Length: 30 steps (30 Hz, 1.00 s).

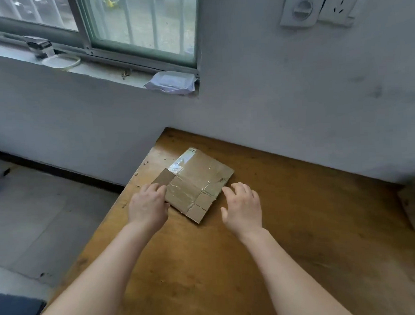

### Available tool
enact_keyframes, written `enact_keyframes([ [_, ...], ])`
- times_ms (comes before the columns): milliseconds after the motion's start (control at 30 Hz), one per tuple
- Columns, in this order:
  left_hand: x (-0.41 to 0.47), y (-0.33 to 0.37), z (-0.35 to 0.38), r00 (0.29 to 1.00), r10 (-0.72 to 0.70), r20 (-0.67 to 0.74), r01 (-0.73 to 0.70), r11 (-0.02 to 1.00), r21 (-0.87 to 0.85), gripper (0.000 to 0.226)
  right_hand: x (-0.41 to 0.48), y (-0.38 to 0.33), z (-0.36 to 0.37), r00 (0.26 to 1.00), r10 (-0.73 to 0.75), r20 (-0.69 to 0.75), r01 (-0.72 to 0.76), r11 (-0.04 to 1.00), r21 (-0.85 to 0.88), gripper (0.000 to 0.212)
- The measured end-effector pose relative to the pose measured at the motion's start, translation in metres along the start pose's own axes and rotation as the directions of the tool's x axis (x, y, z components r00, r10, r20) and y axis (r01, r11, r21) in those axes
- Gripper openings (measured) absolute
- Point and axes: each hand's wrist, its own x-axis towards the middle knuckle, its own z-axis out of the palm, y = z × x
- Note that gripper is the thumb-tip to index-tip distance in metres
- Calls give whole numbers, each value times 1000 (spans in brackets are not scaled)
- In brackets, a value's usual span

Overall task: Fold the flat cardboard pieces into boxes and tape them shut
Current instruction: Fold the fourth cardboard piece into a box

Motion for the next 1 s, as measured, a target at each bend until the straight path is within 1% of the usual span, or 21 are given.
enact_keyframes([
  [100, 29, -16, 11, 997, 62, 55, -61, 998, -32, 38, 12, -12, 14, 995, 87, 55, -86, 996, -7, 48],
  [200, 53, -28, 23, 992, 78, 102, -72, 995, -65, 41, 23, -22, 30, 980, 163, 118, -164, 987, -2, 49],
  [333, 78, -36, 41, 975, 54, 215, -19, 987, -162, 62, 36, -31, 51, 943, 260, 208, -268, 963, 15, 52],
  [433, 90, -36, 52, 958, 40, 285, 45, 957, -285, 64, 44, -36, 65, 892, 334, 306, -380, 919, 106, 62],
  [500, 94, -34, 55, 961, 23, 276, 70, 944, -323, 61, 47, -39, 72, 852, 370, 371, -458, 869, 188, 68],
  [567, 98, -32, 56, 963, -13, 270, 121, 914, -386, 60, 48, -42, 76, 819, 412, 400, -535, 802, 268, 70],
  [600, 100, -31, 56, 959, -41, 280, 165, 885, -435, 58, 47, -42, 78, 803, 439, 402, -570, 761, 309, 70],
  [667, 100, -27, 56, 935, -105, 337, 284, 793, -539, 51, 45, -42, 78, 783, 478, 397, -614, 694, 376, 67],
  [733, 96, -24, 58, 892, -147, 427, 406, 674, -616, 46, 41, -40, 77, 773, 500, 391, -633, 649, 421, 64],
  [800, 87, -19, 60, 853, -171, 493, 500, 537, -680, 48, 35, -36, 73, 757, 525, 389, -653, 588, 478, 62],
  [900, 69, -8, 63, 831, -205, 517, 554, 376, -743, 46, 22, -27, 68, 744, 554, 373, -659, 517, 546, 61],
  [1000, 46, 10, 58, 832, -223, 509, 552, 233, -801, 40, 1, -15, 61, 736, 592, 329, -645, 464, 607, 64],
])
